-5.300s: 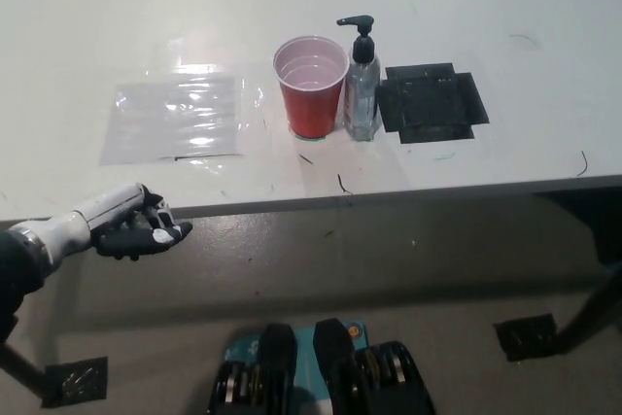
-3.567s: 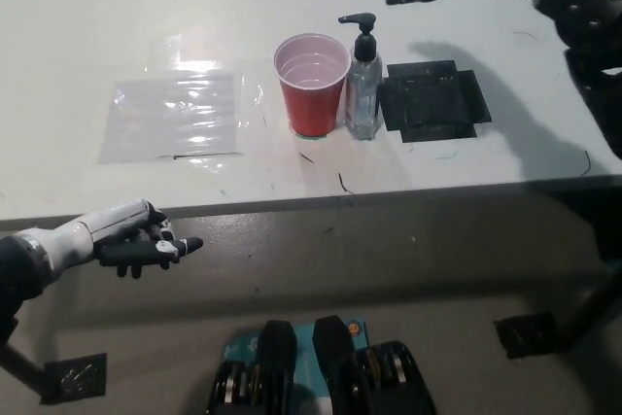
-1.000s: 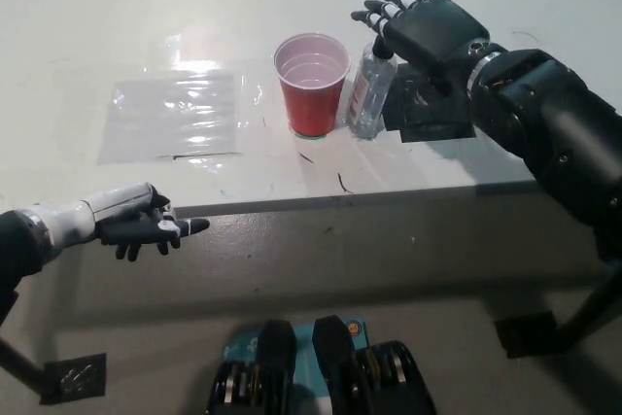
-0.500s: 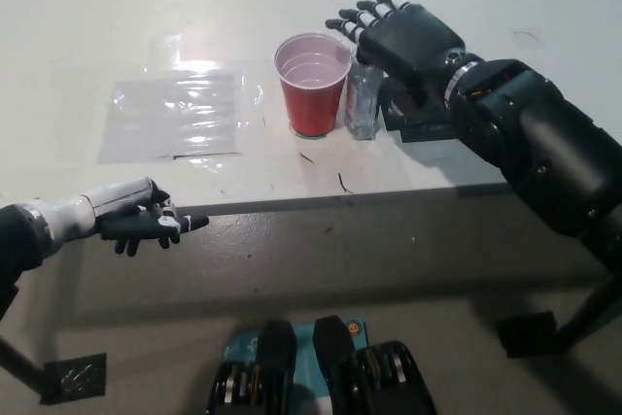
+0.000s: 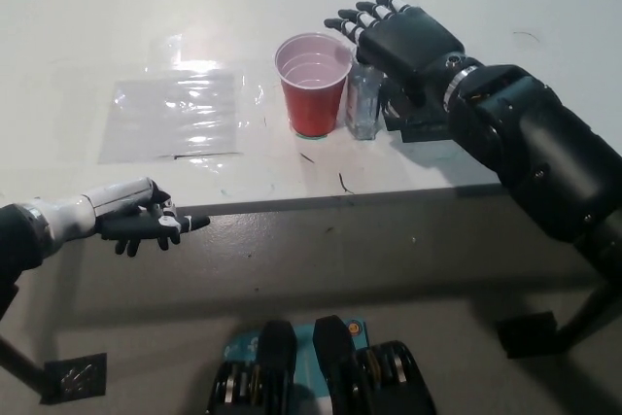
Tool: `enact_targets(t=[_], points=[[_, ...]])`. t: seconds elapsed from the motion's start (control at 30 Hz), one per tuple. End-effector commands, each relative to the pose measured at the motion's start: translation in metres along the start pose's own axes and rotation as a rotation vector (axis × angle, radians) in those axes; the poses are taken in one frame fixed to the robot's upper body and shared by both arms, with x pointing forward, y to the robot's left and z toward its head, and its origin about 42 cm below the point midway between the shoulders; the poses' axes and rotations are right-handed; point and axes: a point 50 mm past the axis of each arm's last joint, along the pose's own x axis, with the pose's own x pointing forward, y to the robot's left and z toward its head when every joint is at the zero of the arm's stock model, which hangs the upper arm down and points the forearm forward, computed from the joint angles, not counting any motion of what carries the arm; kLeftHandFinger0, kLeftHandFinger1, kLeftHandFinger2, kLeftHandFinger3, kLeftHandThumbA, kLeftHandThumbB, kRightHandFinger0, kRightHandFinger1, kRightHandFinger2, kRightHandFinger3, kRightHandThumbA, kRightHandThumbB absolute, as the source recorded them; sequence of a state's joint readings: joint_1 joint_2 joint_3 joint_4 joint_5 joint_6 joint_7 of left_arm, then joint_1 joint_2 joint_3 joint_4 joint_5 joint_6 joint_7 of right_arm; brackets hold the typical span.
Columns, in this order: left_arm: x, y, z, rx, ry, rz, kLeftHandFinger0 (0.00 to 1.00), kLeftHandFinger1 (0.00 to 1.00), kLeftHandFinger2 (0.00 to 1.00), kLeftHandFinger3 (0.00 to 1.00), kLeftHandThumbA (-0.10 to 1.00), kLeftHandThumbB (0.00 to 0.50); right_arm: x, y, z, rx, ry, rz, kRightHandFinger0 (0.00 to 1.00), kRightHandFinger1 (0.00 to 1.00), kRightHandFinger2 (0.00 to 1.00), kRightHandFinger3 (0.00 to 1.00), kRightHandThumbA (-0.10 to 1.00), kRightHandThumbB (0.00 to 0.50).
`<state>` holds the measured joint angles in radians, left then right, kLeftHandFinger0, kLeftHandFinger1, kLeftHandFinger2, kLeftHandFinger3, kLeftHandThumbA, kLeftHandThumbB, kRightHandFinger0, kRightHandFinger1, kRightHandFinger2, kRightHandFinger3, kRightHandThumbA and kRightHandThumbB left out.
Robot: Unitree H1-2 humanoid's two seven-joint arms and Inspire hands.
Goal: The robot uses its right hand to press the hand soap kept in the middle of the table to get liquid hand soap out
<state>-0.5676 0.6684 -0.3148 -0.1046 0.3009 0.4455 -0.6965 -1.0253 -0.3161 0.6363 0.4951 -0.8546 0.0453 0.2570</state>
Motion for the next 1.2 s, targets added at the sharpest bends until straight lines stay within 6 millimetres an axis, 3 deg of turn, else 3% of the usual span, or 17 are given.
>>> enact_targets(t=[0.0, 0.1, 0.2, 0.3, 0.37, 0.5, 0.63, 0.83, 1.03, 1.13, 1.17], points=[[-0.012, 0.017, 0.003, 0.033, -0.009, 0.053, 0.31, 0.26, 0.45, 0.65, 0.81, 0.307, -0.002, 0.005, -0.009, 0.031, 0.01, -0.003, 1.0, 1.0, 1.0, 1.0, 1.0, 0.47], [-0.013, 0.018, 0.003, 0.035, -0.007, 0.053, 0.31, 0.26, 0.45, 0.68, 0.84, 0.312, -0.003, 0.01, -0.01, 0.077, 0.014, -0.017, 1.0, 1.0, 1.0, 1.0, 1.0, 0.469], [-0.013, 0.018, 0.003, 0.042, -0.012, 0.063, 0.27, 0.23, 0.4, 0.61, 0.82, 0.302, -0.004, 0.02, -0.01, 0.138, 0.02, -0.018, 1.0, 1.0, 1.0, 1.0, 1.0, 0.457], [-0.012, 0.018, 0.003, 0.045, -0.01, 0.063, 0.27, 0.22, 0.4, 0.61, 0.83, 0.315, -0.005, 0.023, -0.01, 0.169, 0.016, -0.02, 1.0, 1.0, 1.0, 1.0, 1.0, 0.446], [-0.012, 0.018, 0.003, 0.043, -0.008, 0.062, 0.28, 0.23, 0.41, 0.66, 0.83, 0.318, -0.006, 0.031, -0.009, 0.253, 0.012, -0.015, 1.0, 1.0, 1.0, 1.0, 1.0, 0.416], [-0.011, 0.019, 0.002, 0.037, -0.009, 0.053, 0.28, 0.22, 0.41, 0.65, 0.84, 0.33, -0.007, 0.044, 0.001, 0.334, -0.007, -0.03, 1.0, 1.0, 1.0, 1.0, 1.0, 0.361], [-0.01, 0.019, 0.002, 0.023, -0.013, 0.049, 0.3, 0.25, 0.44, 0.66, 0.83, 0.334, -0.005, 0.046, 0.006, 0.368, -0.018, -0.029, 1.0, 1.0, 1.0, 1.0, 1.0, 0.364], [-0.009, 0.02, 0.005, 0.032, -0.012, 0.05, 0.29, 0.23, 0.41, 0.62, 0.83, 0.335, -0.003, 0.047, 0.013, 0.399, -0.028, -0.047, 1.0, 1.0, 1.0, 1.0, 1.0, 0.349], [-0.009, 0.023, 0.006, 0.032, -0.011, 0.051, 0.25, 0.22, 0.4, 0.57, 0.81, 0.329, -0.003, 0.043, 0.009, 0.325, 0.0, -0.026, 1.0, 1.0, 1.0, 1.0, 1.0, 0.37], [-0.011, 0.024, 0.007, 0.046, -0.023, 0.062, 0.2, 0.19, 0.36, 0.56, 0.82, 0.327, -0.002, 0.044, 0.005, 0.254, 0.031, 0.016, 1.0, 1.0, 1.0, 1.0, 1.0, 0.421], [-0.011, 0.024, 0.007, 0.045, -0.023, 0.063, 0.22, 0.2, 0.38, 0.57, 0.81, 0.32, -0.002, 0.044, 0.005, 0.251, 0.036, 0.021, 1.0, 1.0, 1.0, 1.0, 1.0, 0.409]])
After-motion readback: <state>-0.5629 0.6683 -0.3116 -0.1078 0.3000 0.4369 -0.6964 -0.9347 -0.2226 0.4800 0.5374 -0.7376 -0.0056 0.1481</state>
